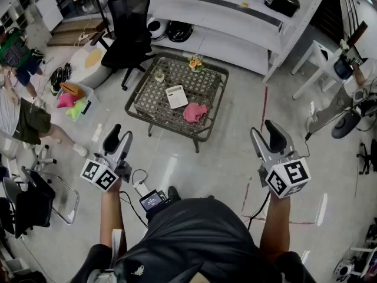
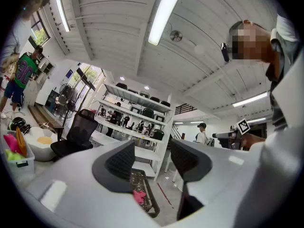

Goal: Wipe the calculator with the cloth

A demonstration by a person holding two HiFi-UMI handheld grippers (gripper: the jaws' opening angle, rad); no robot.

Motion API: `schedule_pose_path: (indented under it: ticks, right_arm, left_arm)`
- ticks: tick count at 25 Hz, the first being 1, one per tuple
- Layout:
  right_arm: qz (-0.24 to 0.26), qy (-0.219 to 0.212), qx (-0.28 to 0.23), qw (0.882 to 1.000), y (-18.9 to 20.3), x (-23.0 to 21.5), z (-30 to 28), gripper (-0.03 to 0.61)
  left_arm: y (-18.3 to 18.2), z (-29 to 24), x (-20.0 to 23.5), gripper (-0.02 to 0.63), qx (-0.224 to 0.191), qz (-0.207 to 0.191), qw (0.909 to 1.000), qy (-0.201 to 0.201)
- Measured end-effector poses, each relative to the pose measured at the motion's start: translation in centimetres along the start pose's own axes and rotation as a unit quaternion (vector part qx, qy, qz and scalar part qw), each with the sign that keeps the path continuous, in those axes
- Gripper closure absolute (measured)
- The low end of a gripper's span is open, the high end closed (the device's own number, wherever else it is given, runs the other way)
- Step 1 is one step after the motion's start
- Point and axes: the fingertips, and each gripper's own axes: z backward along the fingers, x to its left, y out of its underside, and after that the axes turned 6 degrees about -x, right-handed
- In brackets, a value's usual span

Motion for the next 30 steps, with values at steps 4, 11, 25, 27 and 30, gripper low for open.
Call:
schedule_pose_path:
  ticks: [4,11,25,27,30]
  right_arm:
    - [0.002,0.002,0.002,1.0,-0.1,0.8,-0.4,0.394]
    - [0.002,0.01,0.006,1.0,-0.1,2.1,-1.6,0.394]
    - [-0.021,0.041,-0.004,0.999,-0.5,5.7,-3.9,0.394]
    - [-0.018,0.04,-0.004,0.999,-0.9,6.0,-4.4,0.394]
    - [-0.014,0.03,-0.004,0.999,-0.8,6.1,-5.8,0.394]
  left_arm:
    - [-0.1,0.1,0.7,0.36,0.001,0.003,1.0,0.004]
    - [-0.1,-0.1,2.3,0.36,0.004,0.011,0.9998,0.014]
    - [0.2,-0.2,6.4,0.36,0.016,0.033,0.9983,0.046]
    - [0.5,0.0,6.8,0.36,0.011,0.038,0.9982,0.044]
    - [1.3,0.2,7.9,0.36,0.003,0.045,0.9985,0.032]
